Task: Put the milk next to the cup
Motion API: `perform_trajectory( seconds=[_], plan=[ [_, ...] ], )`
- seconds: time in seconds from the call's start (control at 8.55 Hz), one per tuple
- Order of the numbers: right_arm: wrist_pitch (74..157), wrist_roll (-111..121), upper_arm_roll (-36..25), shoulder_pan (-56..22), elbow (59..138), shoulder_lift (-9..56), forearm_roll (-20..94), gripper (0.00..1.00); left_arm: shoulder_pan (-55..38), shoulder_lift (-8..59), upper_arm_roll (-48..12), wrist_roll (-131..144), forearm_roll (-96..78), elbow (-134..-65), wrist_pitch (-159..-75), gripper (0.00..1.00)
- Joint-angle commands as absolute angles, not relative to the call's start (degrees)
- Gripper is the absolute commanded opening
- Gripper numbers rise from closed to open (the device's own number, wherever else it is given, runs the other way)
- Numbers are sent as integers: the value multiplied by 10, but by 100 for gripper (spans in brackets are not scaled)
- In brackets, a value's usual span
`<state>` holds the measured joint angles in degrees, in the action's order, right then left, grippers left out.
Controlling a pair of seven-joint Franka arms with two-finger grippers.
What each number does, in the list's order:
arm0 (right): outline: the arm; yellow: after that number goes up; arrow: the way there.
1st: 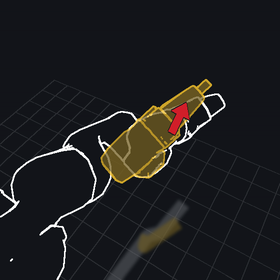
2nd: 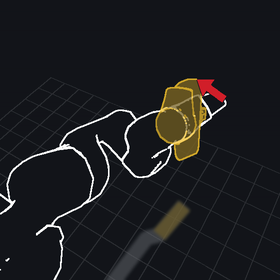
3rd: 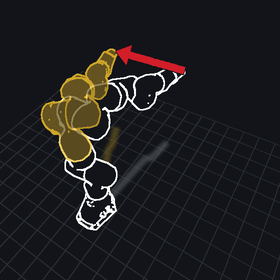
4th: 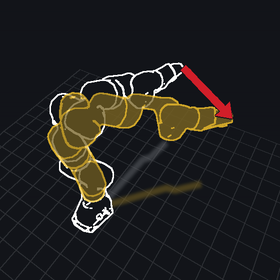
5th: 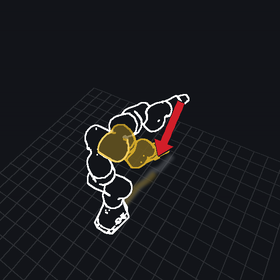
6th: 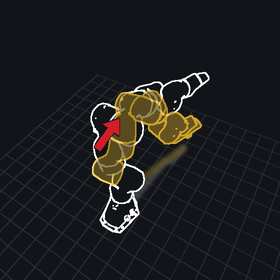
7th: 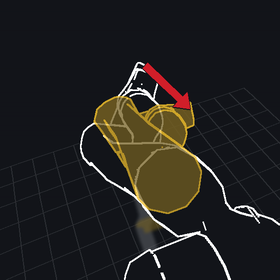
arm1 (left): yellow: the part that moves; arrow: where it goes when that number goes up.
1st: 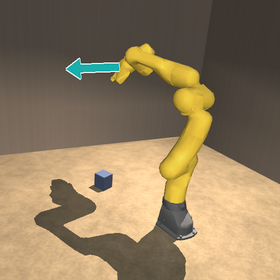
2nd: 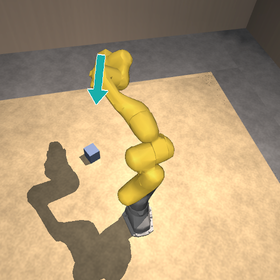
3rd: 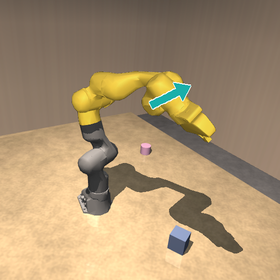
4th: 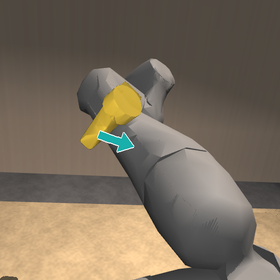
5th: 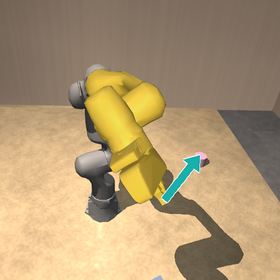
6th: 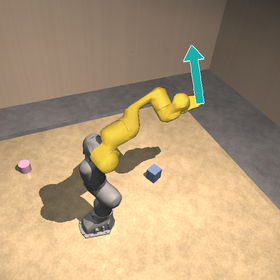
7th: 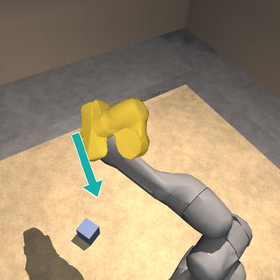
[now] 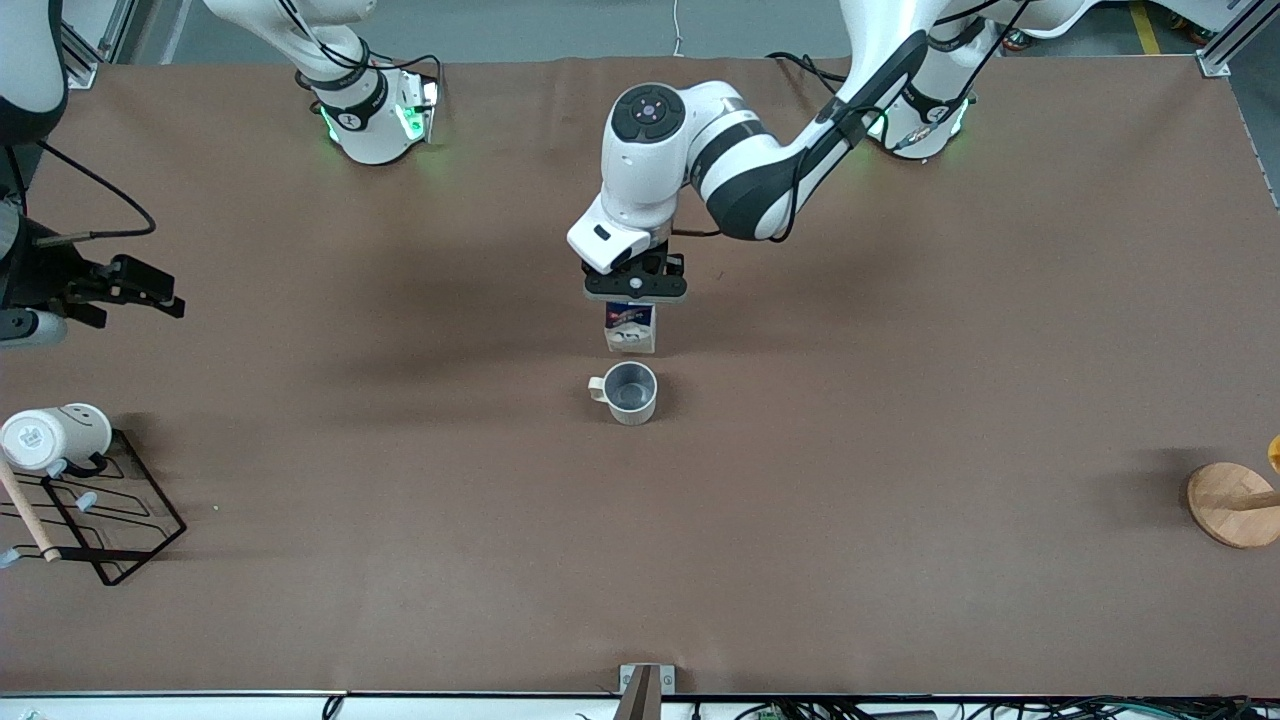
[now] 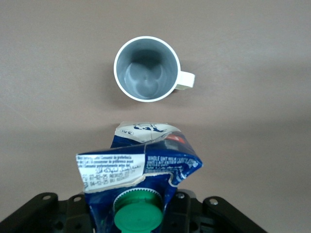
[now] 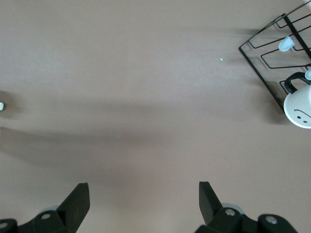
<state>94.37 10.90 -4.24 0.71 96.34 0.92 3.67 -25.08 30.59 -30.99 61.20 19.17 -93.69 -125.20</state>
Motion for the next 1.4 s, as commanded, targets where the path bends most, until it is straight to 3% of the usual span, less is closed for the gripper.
perform_trajectory(
  seconds=[0.0, 0.47, 0.59, 0.7, 0.82, 1.05, 1.29],
  plan=[
    [934, 108, -33, 21, 1022, -73, 38, 99, -254, 332, -308, 644, 239, -936, -1263, 37],
    [935, 3, -28, 18, 1015, -97, 34, 99, -254, 342, -308, 663, 248, -936, -1290, 37],
    [933, -22, -26, 15, 1011, -96, 28, 99, -254, 343, -308, 664, 248, -937, -1290, 43],
    [928, -21, -25, 12, 1010, -96, 26, 99, -254, 344, -308, 664, 247, -937, -1290, 63],
    [915, -21, -25, 12, 1001, -95, 25, 99, -253, 344, -308, 664, 245, -937, -1290, 100],
    [876, -21, -26, 13, 964, -95, 25, 99, -248, 307, -309, 699, 238, -933, -1281, 100],
    [857, -2, -27, 14, 947, -95, 1, 99, -240, 227, -304, 701, 236, -928, -1234, 100]
  ],
)
